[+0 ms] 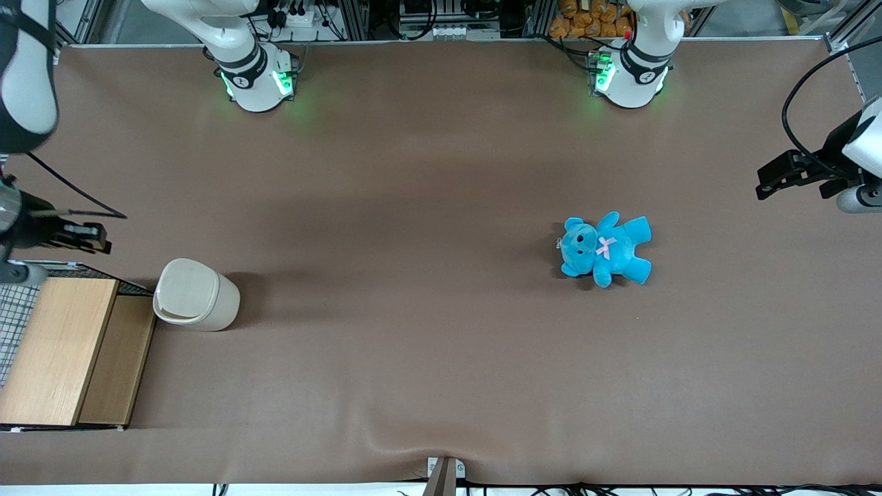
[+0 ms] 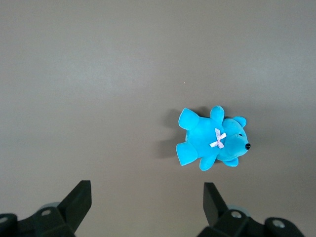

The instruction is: Open trash can with right arm

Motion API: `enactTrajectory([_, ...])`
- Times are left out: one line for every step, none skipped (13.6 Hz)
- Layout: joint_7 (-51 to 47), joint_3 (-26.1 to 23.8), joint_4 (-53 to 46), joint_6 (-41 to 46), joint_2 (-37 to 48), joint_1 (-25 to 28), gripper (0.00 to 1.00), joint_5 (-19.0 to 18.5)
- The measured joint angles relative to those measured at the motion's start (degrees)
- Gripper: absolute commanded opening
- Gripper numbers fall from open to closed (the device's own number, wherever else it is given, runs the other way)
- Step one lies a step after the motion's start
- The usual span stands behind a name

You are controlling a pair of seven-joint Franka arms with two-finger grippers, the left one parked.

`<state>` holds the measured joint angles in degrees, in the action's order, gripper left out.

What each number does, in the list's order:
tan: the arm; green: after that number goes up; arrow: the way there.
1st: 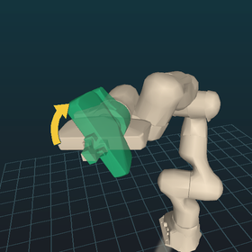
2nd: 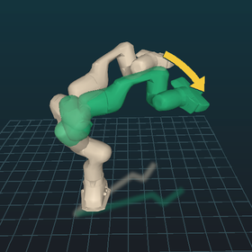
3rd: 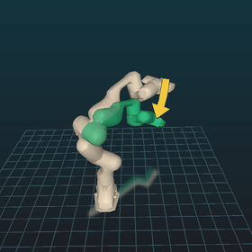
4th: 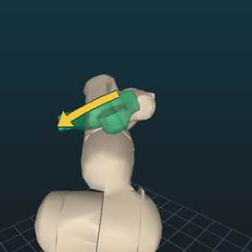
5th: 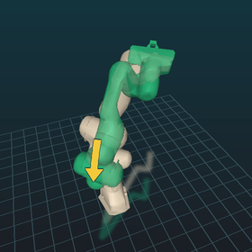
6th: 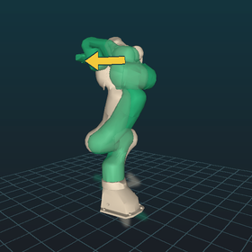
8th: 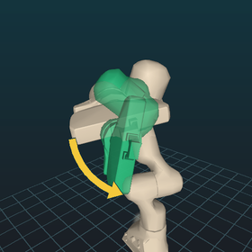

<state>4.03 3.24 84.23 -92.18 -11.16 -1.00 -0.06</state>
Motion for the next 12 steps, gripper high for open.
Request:
enactTrajectory([0.26,0.24,-0.02,1.48,1.32,-0.09,1.0,0.0])
enactTrajectory([0.45,0.41,-0.02,3.14,2.62,-0.35,1.0,0.0])
enactTrajectory([0.65,0.45,-0.02,4.84,3.87,-0.8,1.0,0.0])
enactTrajectory([0.82,0.5,-0.02,6.58,5.21,-1.25,1.0,0.0])
enactTrajectory([0.85,0.57,-0.03,8.08,6.4,-1.47,1.0,0.0])
enactTrajectory([0.85,0.63,-0.04,9.71,7.66,-1.55,1.0,0.0])
enactTrajectory([0.84,0.7,-0.07,11.52,8.85,-1.57,1.0,0.0])
enactTrajectory([0.84,0.78,-0.14,13.21,9.79,-1.59,1.0,0.0])
enactTrajectory([0.8,0.84,-0.63,14.35,10.35,-1.61,1.0,0.0])
enactTrajectory([0.52,0.86,-1.58,15.31,10.56,-1.63,1.0,0.0])
enactTrajectory([-0.16,0.87,-2.76,16.56,10.58,-1.64,1.0,0.0])
enactTrajectory([-0.69,0.87,-3.88,17.61,10.58,-1.64,1.0,0.0])
